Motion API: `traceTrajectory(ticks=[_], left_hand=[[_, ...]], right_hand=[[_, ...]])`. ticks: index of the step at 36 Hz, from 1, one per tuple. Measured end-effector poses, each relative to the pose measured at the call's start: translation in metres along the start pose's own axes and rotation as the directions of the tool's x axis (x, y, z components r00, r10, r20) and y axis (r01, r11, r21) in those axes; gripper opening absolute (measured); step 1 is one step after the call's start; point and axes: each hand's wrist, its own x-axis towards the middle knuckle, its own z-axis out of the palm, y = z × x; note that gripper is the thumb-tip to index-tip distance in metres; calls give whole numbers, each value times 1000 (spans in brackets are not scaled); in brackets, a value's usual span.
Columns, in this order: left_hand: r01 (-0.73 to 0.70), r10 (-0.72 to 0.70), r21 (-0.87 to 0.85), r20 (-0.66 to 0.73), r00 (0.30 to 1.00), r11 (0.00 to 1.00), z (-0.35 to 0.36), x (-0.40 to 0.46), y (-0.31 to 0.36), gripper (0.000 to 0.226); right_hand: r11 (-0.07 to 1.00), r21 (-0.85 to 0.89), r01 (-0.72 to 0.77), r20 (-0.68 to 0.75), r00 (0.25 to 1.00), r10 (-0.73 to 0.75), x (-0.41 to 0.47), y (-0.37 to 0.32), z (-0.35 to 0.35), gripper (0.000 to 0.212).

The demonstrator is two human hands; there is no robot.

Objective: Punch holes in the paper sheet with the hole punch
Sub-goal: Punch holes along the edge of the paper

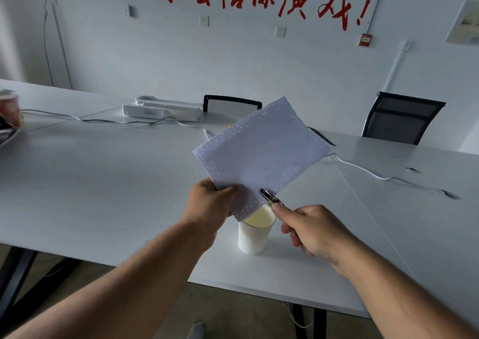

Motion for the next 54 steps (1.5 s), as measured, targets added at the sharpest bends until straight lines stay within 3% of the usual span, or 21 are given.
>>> traceTrajectory(ticks=[5,18,28,54], left_hand=[[4,-4,2,-3,1000,1000,0,-1,0,15],[11,-5,-87,70,998,996,0,-6,5,20],[-29,30,-75,12,999,997,1,-7,2,23],[-37,37,-58,11,999,998,-1,-7,-1,20]], right_hand=[[1000,3,-5,-12,1000,5,1,0,1,67],[994,-105,4,-25,1000,-7,-1,-1,-1,59],[987,105,-125,81,990,116,-3,-3,-3,65],[997,61,-52,56,997,48,-4,-1,5,56]])
